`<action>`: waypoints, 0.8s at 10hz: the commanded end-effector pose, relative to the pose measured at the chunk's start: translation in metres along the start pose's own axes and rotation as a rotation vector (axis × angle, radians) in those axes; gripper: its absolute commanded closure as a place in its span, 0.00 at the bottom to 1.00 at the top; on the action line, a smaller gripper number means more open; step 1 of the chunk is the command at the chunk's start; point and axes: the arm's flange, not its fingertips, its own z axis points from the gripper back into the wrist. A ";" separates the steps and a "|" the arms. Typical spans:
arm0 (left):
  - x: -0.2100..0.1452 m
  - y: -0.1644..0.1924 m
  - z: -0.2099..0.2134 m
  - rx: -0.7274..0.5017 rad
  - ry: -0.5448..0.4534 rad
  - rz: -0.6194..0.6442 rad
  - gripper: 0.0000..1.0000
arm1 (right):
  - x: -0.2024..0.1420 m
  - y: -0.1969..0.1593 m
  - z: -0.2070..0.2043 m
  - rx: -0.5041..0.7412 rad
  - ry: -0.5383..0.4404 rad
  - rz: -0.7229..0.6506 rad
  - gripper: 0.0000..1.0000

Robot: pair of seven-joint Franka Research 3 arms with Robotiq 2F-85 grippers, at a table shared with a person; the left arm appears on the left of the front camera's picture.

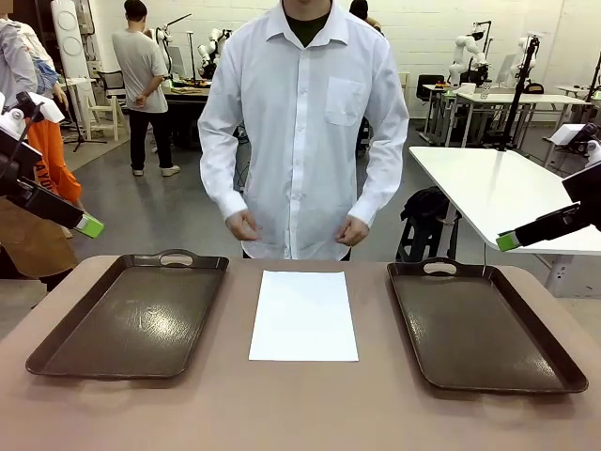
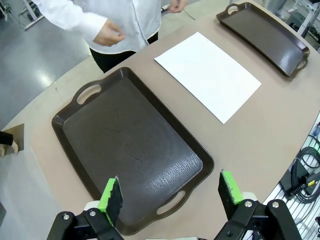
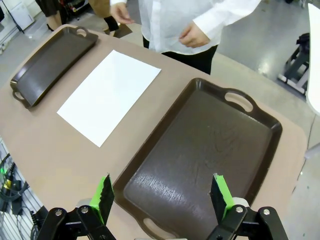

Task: Sort the A4 documents.
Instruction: Receive the A4 Paper.

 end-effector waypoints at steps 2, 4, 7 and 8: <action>0.000 0.000 0.002 0.000 -0.006 -0.001 0.00 | 0.000 0.000 -0.001 0.006 -0.002 -0.001 0.00; 0.000 0.000 0.002 0.000 -0.006 -0.001 0.00 | 0.000 0.000 -0.001 0.006 -0.002 -0.001 0.00; 0.000 0.000 0.002 0.000 -0.006 -0.001 0.00 | 0.000 0.000 -0.001 0.006 -0.002 -0.001 0.00; 0.000 0.000 0.002 0.000 -0.006 -0.001 0.00 | 0.000 0.000 -0.001 0.006 -0.002 -0.001 0.00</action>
